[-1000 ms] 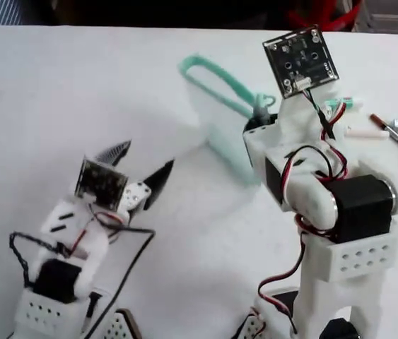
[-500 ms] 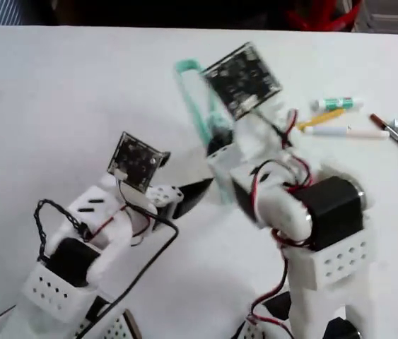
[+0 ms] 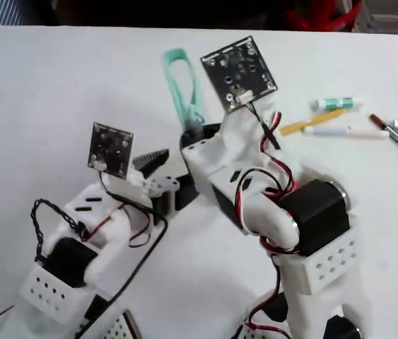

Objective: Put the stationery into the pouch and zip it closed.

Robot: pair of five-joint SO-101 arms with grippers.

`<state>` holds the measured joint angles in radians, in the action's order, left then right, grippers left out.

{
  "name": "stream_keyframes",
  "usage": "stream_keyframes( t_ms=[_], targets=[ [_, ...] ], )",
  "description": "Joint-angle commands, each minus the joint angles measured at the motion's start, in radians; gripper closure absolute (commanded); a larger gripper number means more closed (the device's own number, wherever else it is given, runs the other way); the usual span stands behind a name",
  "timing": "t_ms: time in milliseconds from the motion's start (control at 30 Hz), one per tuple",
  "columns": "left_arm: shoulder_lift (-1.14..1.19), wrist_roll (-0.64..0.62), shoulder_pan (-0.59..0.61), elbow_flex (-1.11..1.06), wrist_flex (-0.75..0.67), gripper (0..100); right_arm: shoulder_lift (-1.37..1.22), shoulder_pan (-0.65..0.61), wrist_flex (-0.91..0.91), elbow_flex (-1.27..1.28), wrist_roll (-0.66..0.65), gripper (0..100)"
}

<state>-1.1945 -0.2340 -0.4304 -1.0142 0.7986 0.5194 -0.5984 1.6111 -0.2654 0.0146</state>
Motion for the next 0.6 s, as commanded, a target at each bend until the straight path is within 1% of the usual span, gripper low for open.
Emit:
stream_keyframes(
  t_ms=[0,133,300,433,567],
  targets=[
    [0.013,-0.012,-0.002,0.043,-0.051,69,0.016,-0.054,-0.024,-0.011,0.035,96.8],
    [0.013,-0.012,0.042,-0.032,-0.169,69,0.018,-0.142,-0.022,-0.012,0.035,96.8],
    [0.013,-0.012,0.154,-0.100,-0.247,70,0.050,-0.148,-0.021,-0.011,0.035,96.8],
    [0.007,0.000,0.174,-0.104,-0.255,76,0.085,-0.154,-0.024,-0.014,0.035,96.8],
    [0.005,0.143,0.174,-0.107,-0.249,87,0.088,-0.125,-0.024,-0.005,0.032,96.8]
  ],
)
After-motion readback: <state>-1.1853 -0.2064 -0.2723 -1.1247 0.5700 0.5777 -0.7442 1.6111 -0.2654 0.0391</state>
